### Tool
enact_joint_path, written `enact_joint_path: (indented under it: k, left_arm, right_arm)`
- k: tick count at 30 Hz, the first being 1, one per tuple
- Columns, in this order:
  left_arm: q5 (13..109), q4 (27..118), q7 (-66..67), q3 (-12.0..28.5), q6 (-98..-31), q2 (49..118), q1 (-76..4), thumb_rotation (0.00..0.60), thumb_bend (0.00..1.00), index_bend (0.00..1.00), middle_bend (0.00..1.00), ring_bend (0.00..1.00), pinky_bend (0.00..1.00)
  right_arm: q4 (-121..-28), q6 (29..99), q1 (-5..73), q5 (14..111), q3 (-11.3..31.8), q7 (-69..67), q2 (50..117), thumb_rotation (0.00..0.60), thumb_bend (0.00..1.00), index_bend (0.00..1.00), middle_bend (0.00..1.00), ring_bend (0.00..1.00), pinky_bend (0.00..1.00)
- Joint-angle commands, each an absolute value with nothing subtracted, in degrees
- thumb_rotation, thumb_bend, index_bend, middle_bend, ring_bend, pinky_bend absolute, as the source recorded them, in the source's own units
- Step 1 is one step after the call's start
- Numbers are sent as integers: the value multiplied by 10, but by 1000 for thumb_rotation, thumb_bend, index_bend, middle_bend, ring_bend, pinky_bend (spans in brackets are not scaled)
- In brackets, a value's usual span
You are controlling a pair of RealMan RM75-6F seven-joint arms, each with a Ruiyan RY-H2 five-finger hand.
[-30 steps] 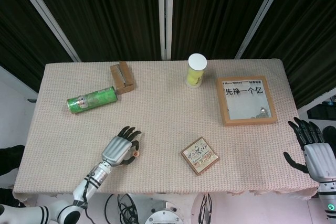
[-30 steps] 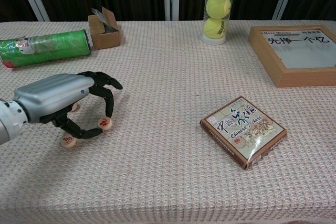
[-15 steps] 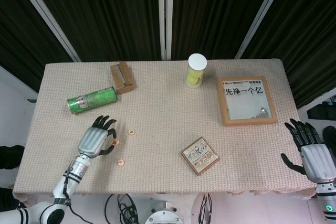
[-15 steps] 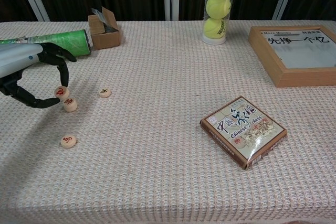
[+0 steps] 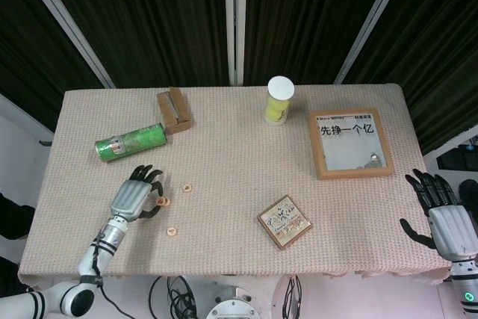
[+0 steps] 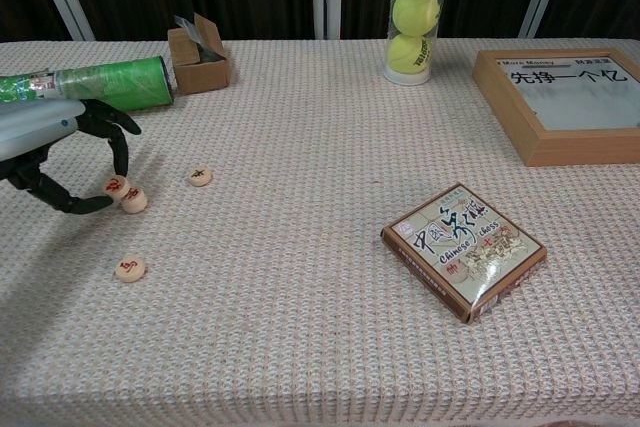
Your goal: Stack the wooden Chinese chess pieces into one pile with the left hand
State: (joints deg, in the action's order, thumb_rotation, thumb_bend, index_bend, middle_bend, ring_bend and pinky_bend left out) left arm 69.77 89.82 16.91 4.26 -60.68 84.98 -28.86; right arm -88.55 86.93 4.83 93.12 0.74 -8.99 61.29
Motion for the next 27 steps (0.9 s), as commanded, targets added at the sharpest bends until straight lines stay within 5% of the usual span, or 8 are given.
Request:
enact_joint_path:
  k: [1, 27]
  left_arm:
    - [698, 898, 169, 43, -604, 851, -290, 600, 289, 486, 137, 0, 8]
    - [699, 881, 154, 42, -598, 863, -297, 600, 286, 440, 136, 0, 7]
  right_arm:
    - [-886, 869, 48, 931, 7, -89, 613, 600, 246, 0, 0, 0, 0]
    - [-887, 864, 49, 923, 10, -87, 613, 600, 246, 0, 0, 0, 0]
